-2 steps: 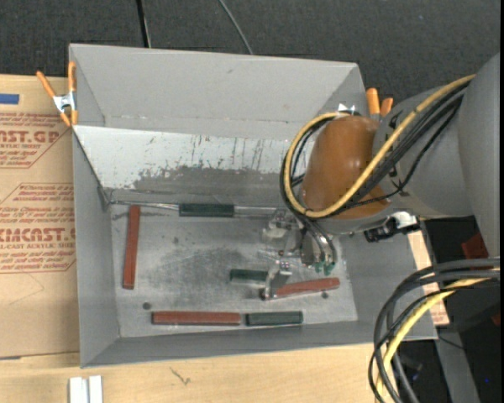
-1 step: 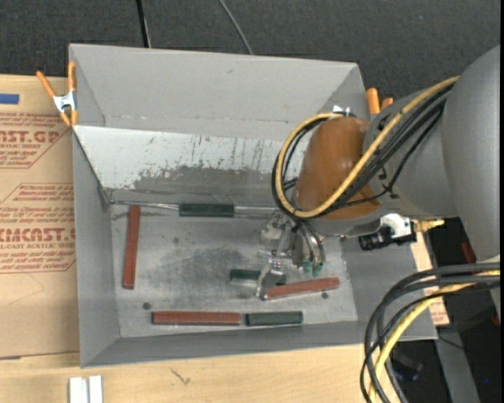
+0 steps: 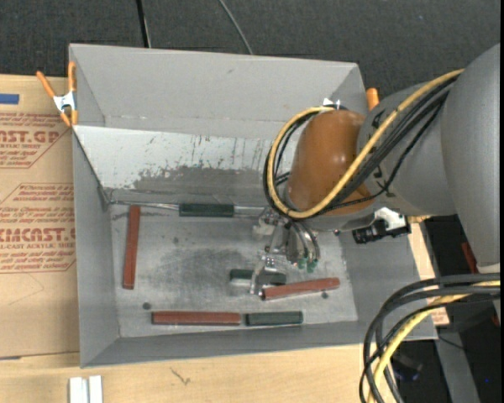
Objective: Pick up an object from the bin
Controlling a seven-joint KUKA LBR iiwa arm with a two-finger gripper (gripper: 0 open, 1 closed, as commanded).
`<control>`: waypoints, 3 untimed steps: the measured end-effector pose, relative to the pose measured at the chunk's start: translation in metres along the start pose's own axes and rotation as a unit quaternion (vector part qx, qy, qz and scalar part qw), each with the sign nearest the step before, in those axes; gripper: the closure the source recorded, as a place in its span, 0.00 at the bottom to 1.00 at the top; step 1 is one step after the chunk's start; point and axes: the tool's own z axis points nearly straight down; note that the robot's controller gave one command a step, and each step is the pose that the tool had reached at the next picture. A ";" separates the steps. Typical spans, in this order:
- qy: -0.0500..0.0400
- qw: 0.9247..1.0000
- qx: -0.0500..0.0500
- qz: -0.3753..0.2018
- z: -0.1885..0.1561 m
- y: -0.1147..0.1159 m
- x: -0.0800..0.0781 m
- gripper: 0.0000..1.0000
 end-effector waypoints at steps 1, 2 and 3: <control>0.000 0.989 0.000 0.148 0.042 -0.001 0.008 0.00; -0.005 0.997 -0.003 0.080 0.047 0.001 0.012 1.00; -0.005 0.997 -0.003 0.080 0.047 0.001 0.012 1.00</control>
Offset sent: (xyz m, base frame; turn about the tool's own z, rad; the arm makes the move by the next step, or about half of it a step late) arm -0.0159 0.0017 -0.0536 0.1615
